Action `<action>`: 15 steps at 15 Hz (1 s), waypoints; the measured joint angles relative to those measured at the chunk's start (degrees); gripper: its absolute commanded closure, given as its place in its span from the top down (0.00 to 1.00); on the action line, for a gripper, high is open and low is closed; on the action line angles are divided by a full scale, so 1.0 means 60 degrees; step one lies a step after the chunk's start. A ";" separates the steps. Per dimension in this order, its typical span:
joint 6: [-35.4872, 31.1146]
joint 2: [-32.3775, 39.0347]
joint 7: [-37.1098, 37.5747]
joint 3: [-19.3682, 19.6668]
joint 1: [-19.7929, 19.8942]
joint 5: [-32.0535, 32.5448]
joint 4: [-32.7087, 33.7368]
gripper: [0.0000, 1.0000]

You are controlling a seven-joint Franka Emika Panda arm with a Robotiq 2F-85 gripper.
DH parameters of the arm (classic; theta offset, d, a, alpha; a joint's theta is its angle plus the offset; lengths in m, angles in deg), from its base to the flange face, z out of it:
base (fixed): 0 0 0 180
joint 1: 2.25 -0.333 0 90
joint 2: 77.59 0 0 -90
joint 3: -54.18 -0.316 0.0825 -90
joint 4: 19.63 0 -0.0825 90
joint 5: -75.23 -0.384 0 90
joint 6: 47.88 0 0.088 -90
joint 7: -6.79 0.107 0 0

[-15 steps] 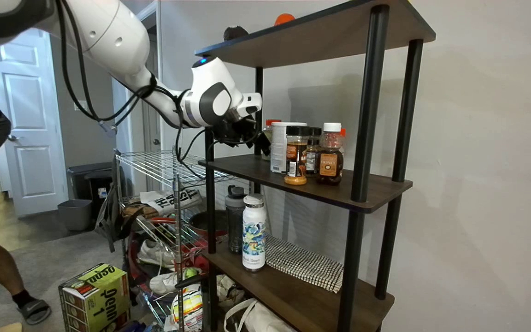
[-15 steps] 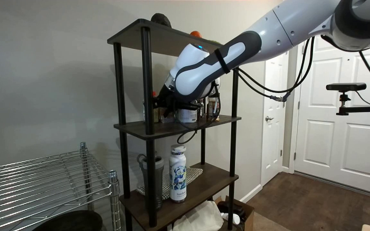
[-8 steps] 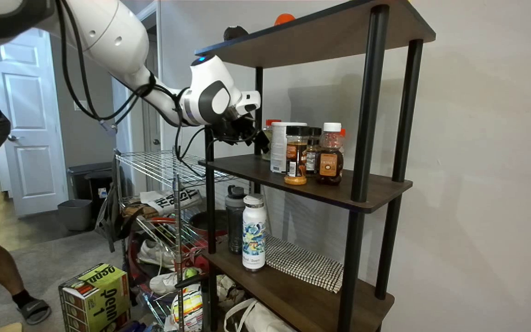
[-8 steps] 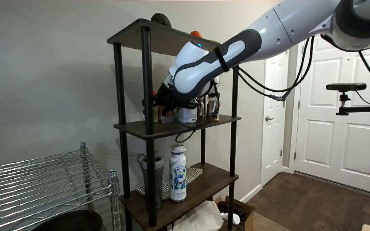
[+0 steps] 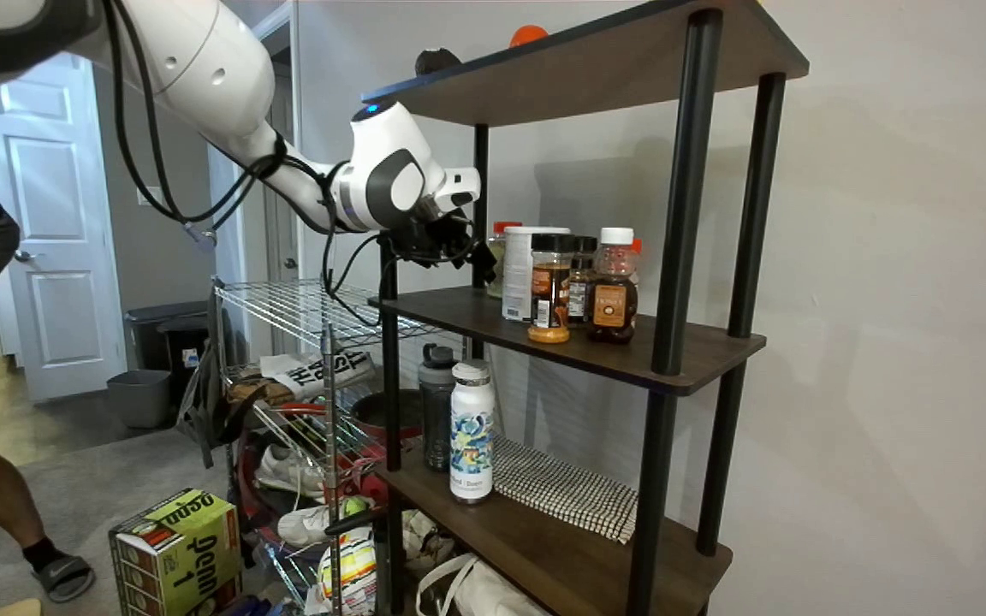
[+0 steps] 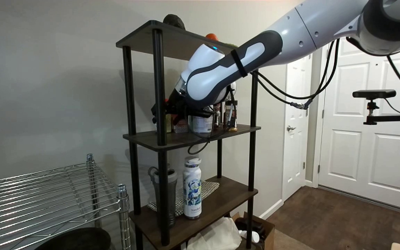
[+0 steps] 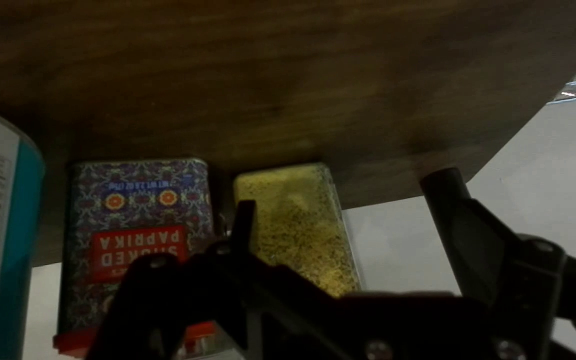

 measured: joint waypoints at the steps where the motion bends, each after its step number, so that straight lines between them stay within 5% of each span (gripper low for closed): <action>1: 0.0000 0.0001 0.0000 0.0001 0.0000 0.0000 0.0002 1.00; 15: 0.0282 0.0847 0.0000 0.0140 0.0000 0.0002 0.1206 1.00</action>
